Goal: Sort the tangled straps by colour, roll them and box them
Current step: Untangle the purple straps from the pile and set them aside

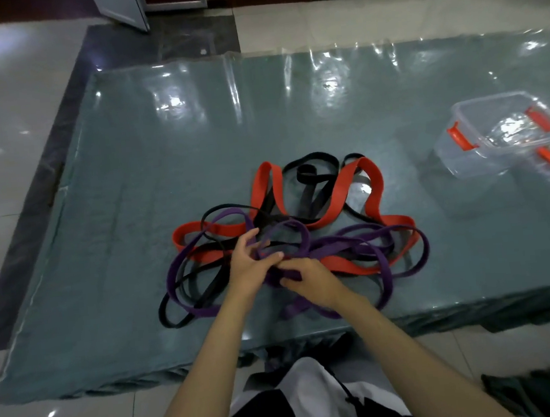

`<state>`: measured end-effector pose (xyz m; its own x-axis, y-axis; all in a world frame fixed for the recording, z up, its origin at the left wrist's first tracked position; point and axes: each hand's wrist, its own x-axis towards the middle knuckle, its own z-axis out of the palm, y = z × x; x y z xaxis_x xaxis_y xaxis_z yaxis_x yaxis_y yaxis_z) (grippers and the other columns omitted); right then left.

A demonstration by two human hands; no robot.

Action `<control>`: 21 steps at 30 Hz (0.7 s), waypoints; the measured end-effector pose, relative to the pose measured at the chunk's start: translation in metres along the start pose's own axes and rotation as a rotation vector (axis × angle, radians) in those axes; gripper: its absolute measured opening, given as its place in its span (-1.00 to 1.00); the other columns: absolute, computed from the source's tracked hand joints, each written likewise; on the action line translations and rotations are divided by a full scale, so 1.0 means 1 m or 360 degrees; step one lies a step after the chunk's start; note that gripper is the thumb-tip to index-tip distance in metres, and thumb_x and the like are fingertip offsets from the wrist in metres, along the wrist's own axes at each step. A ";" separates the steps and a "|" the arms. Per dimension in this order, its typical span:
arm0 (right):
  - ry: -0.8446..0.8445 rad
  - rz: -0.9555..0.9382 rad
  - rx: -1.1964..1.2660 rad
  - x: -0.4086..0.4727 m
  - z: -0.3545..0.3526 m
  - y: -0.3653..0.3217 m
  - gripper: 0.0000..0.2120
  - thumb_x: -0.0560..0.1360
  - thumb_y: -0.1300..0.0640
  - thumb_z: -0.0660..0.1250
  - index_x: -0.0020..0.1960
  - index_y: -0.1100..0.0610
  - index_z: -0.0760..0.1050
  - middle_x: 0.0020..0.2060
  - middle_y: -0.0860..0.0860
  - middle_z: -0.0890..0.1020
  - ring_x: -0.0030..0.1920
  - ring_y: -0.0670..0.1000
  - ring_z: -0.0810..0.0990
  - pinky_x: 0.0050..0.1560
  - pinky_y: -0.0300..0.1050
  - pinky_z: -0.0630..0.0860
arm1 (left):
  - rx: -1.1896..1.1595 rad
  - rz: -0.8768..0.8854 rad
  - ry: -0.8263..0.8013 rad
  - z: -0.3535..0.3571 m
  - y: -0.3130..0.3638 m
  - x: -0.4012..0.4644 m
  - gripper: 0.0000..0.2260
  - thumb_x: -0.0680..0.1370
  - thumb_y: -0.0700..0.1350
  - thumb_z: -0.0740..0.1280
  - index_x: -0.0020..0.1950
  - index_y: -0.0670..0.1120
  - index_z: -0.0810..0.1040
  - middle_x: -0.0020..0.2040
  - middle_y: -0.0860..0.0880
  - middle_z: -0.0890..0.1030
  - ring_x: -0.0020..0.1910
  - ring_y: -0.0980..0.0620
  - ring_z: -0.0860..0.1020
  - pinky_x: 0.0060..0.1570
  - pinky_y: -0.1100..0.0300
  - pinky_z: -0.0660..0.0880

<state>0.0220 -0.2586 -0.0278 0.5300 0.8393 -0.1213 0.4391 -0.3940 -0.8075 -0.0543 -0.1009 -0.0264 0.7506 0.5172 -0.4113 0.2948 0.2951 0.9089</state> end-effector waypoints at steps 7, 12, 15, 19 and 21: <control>0.0662 0.0265 -0.0305 -0.029 -0.015 0.042 -0.74 0.51 0.28 0.51 0.18 0.12 0.72 0.13 0.07 0.71 0.21 0.20 0.64 0.30 0.08 0.52 | 0.0391 0.0246 0.0347 -0.041 -0.007 -0.003 -0.59 0.51 -0.28 0.53 0.28 0.05 0.58 0.25 0.09 0.62 0.31 0.05 0.55 0.33 0.07 0.51; 0.0482 0.1046 -0.0756 -0.055 -0.049 0.088 -0.04 0.42 -0.10 0.61 0.67 -0.12 0.17 0.68 0.13 0.11 0.69 0.23 0.04 0.55 0.47 0.05 | 0.0576 0.0290 0.0102 -0.041 -0.009 -0.007 -0.50 0.52 -0.30 0.52 0.40 0.04 0.53 0.20 0.04 0.66 0.16 0.26 0.62 0.14 0.45 0.47; 0.0167 0.1099 -0.0842 -0.057 -0.057 0.099 0.19 0.40 -0.14 0.62 0.72 -0.16 -0.16 0.63 0.09 0.22 0.60 0.22 0.26 0.52 0.48 0.14 | 0.0760 0.0324 -0.0161 -0.028 -0.013 -0.012 -0.47 0.51 -0.32 0.52 0.43 0.03 0.53 0.22 0.04 0.66 0.21 0.30 0.59 0.13 0.56 0.40; 0.0174 0.1021 -0.1057 -0.047 -0.062 0.105 -0.06 0.51 -0.11 0.51 0.71 -0.01 0.05 0.51 0.11 0.38 0.51 0.21 0.36 0.45 0.36 0.32 | 0.1065 0.0375 -0.0349 -0.006 -0.021 -0.018 -0.45 0.46 -0.34 0.54 0.39 0.01 0.56 0.24 0.11 0.63 0.27 0.22 0.55 0.32 0.29 0.47; 0.0133 0.0967 -0.1154 -0.042 -0.066 0.106 -0.31 0.52 -0.13 0.45 0.58 0.02 0.34 0.45 0.08 0.43 0.49 0.17 0.36 0.47 0.29 0.30 | 0.1128 0.0356 -0.0387 0.004 -0.026 -0.021 -0.41 0.45 -0.34 0.53 0.42 0.02 0.53 0.24 0.13 0.59 0.30 0.14 0.55 0.31 0.25 0.45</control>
<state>0.0938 -0.3605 -0.0702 0.8537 0.3957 -0.3385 0.3996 -0.9146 -0.0613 -0.0754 -0.1232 -0.0412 0.9211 0.2889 -0.2608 0.3670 -0.4213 0.8293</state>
